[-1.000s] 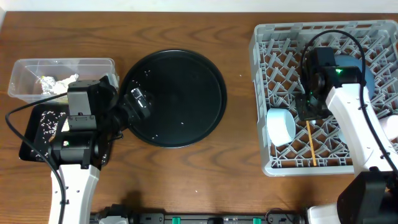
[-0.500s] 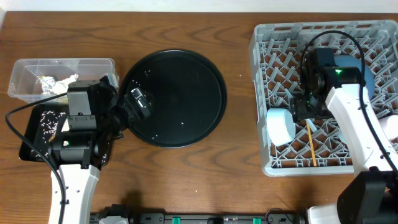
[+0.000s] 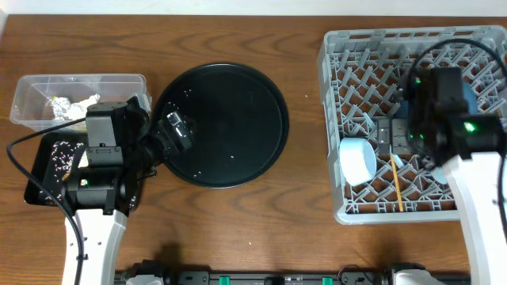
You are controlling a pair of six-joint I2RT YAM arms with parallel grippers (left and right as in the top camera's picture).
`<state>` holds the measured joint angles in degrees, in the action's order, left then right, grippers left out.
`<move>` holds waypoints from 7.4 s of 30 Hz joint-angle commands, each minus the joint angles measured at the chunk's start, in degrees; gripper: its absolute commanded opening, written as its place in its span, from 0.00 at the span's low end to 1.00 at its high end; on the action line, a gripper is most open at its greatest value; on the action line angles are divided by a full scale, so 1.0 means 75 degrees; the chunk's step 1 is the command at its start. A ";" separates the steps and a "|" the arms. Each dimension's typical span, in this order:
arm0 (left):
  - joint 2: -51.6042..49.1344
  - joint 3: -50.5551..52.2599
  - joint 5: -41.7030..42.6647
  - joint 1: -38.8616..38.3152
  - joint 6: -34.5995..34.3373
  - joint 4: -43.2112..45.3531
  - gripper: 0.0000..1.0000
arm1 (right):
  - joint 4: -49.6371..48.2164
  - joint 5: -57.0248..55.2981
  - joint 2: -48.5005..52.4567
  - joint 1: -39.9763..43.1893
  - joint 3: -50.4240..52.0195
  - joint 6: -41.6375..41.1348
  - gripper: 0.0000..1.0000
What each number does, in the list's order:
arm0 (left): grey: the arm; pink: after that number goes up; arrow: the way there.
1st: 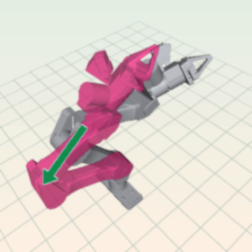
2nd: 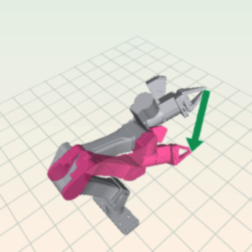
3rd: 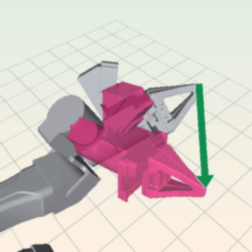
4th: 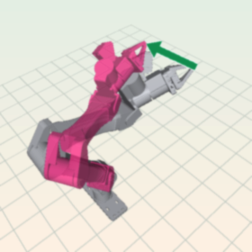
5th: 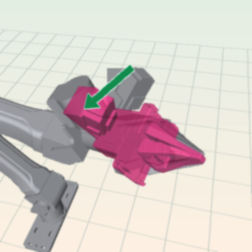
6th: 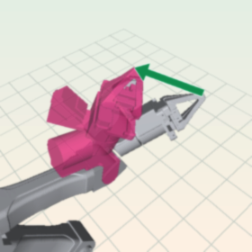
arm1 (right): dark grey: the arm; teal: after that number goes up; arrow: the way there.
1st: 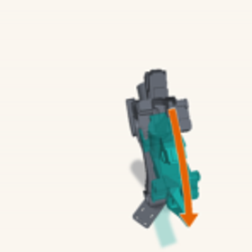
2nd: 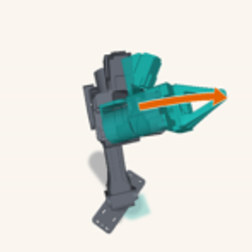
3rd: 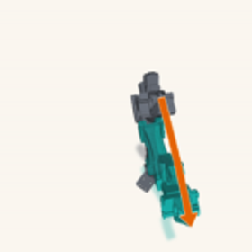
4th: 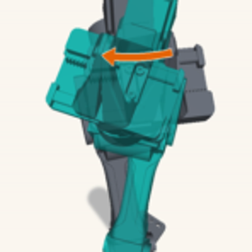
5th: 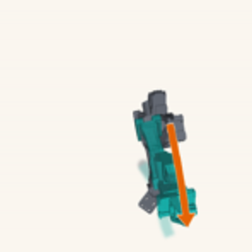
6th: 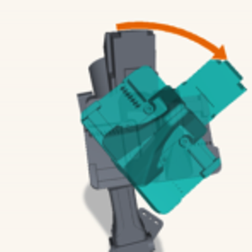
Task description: Sort waste into correct bins and load items into the dishwasher rack
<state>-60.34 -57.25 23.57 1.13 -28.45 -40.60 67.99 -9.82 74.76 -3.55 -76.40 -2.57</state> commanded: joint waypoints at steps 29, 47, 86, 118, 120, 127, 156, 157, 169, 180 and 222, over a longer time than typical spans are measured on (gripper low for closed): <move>0.0000 -0.0111 -0.0070 0.0041 0.0105 -0.0017 0.98 | 0.0026 0.0143 -0.0516 0.0079 -0.0154 -0.0251 0.99; 0.0000 -0.0111 -0.0070 0.0041 0.0105 -0.0017 0.98 | 0.0032 0.0143 -0.2783 0.0064 -0.0096 -0.0251 0.99; 0.0000 -0.0111 -0.0070 0.0041 0.0105 -0.0017 0.98 | -0.3159 0.0347 -0.9903 0.0082 0.3885 -0.0373 0.99; 0.0000 -0.0111 -0.0070 0.0041 0.0105 -0.0017 0.98 | -1.0273 0.0947 -0.9932 0.0131 1.0147 -0.1078 0.99; 0.0000 -0.0111 -0.0070 0.0041 0.0105 -0.0017 0.98 | -1.0025 0.0915 -0.9932 0.0131 1.0147 -0.1078 0.99; 0.0000 -0.0111 -0.0070 0.0041 0.0105 -0.0017 0.98 | -0.8722 0.0915 -0.9932 0.0131 1.0147 -0.1081 0.99; 0.0000 -0.0111 -0.0070 0.0041 0.0105 -0.0017 0.98 | -0.8527 0.0944 -0.9929 0.0128 1.0145 -0.1081 0.99; 0.0000 -0.0111 -0.0070 0.0041 0.0105 -0.0017 0.98 | -0.8527 0.0944 -0.9929 0.0128 1.0145 -0.1081 0.99; 0.1489 -0.0085 -0.0571 0.0061 0.0105 -0.0035 0.98 | -0.8524 0.0944 -0.9929 0.0128 1.0145 -0.1081 0.99; 0.5374 0.0277 -0.2299 0.0061 0.0111 -0.0411 0.98 | -0.8527 0.0944 -0.9929 0.0128 1.0145 -0.1078 0.99; 0.8029 0.7603 -0.2244 0.0041 0.0122 0.5138 0.98 | -0.8527 0.0944 -0.9929 0.0128 1.0145 -0.1081 0.99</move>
<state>-0.58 -1.39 7.09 1.41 -28.40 -1.02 3.81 -2.52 0.67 -3.55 -0.38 -10.09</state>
